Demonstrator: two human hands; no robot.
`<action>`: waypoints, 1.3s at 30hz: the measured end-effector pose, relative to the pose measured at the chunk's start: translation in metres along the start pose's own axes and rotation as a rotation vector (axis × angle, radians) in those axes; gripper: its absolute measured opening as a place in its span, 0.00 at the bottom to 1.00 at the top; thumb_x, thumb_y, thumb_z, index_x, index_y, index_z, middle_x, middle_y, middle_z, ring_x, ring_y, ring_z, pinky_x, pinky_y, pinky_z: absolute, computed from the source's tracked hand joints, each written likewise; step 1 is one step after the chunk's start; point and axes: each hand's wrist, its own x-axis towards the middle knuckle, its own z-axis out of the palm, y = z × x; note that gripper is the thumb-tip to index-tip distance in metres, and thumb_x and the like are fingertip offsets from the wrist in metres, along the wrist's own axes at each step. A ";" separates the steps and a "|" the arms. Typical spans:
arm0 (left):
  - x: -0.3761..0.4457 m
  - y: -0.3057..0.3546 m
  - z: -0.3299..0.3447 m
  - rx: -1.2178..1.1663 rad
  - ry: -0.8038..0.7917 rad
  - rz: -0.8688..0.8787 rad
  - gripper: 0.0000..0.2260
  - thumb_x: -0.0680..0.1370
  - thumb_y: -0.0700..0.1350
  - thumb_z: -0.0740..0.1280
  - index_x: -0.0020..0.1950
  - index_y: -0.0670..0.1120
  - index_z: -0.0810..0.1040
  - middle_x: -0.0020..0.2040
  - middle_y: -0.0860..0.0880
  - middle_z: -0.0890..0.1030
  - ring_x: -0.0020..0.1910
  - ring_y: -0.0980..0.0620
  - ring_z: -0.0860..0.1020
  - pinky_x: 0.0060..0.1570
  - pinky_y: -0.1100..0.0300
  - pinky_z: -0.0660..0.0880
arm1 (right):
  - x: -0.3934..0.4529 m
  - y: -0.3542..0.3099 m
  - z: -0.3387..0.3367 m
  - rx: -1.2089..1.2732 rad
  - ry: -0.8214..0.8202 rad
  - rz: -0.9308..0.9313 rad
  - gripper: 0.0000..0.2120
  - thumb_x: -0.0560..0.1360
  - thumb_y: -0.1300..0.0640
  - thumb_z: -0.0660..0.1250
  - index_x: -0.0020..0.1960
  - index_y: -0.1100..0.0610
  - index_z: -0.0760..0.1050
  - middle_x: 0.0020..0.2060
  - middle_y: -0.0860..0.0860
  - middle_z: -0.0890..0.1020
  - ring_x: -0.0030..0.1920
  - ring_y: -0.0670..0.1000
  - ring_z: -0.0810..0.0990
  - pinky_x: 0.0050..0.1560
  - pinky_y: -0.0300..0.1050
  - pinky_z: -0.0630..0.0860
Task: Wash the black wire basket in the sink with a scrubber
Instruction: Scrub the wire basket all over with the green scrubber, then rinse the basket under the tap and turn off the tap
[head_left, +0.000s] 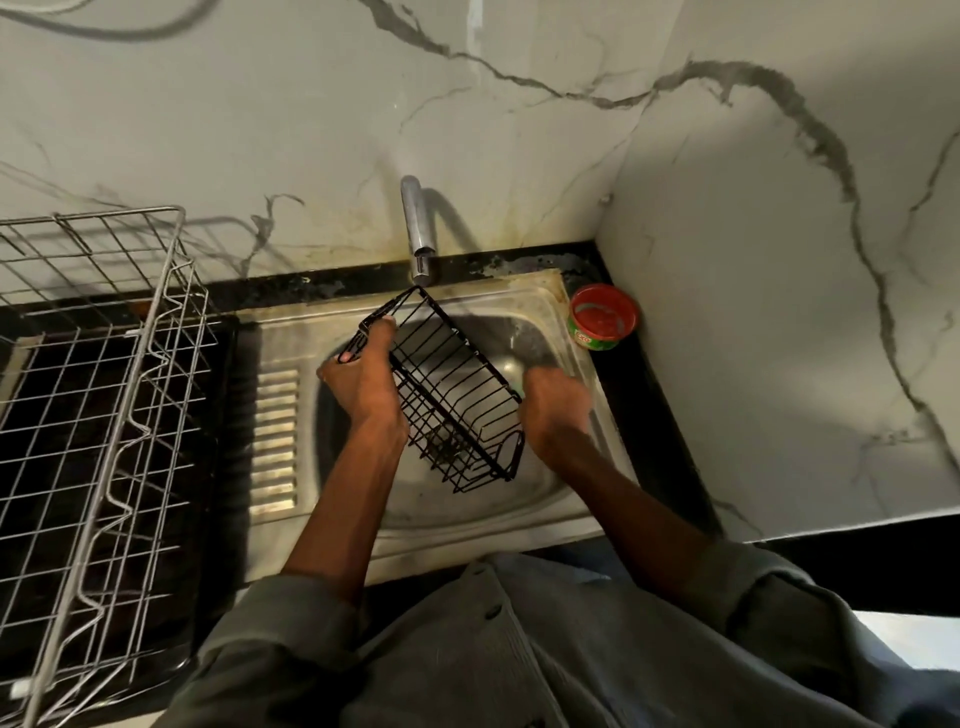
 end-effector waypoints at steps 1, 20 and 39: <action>0.000 0.000 -0.001 0.002 0.006 0.014 0.34 0.69 0.56 0.80 0.65 0.50 0.65 0.63 0.49 0.75 0.62 0.49 0.74 0.71 0.44 0.71 | 0.002 0.006 -0.001 -0.001 0.020 0.036 0.06 0.79 0.59 0.66 0.55 0.55 0.79 0.50 0.54 0.83 0.49 0.55 0.84 0.45 0.46 0.77; -0.011 -0.003 0.018 -0.009 -0.035 0.018 0.41 0.61 0.61 0.80 0.69 0.47 0.72 0.63 0.46 0.80 0.63 0.44 0.79 0.67 0.39 0.75 | 0.014 -0.023 0.020 0.094 -0.262 -0.040 0.06 0.79 0.55 0.70 0.54 0.55 0.80 0.52 0.53 0.84 0.53 0.53 0.83 0.50 0.47 0.80; 0.020 -0.038 0.014 -0.089 0.008 -0.157 0.26 0.68 0.59 0.79 0.62 0.50 0.80 0.58 0.47 0.85 0.60 0.43 0.82 0.51 0.48 0.79 | 0.105 0.093 -0.029 0.398 0.191 0.526 0.14 0.79 0.52 0.64 0.58 0.55 0.84 0.56 0.57 0.85 0.56 0.61 0.83 0.53 0.50 0.79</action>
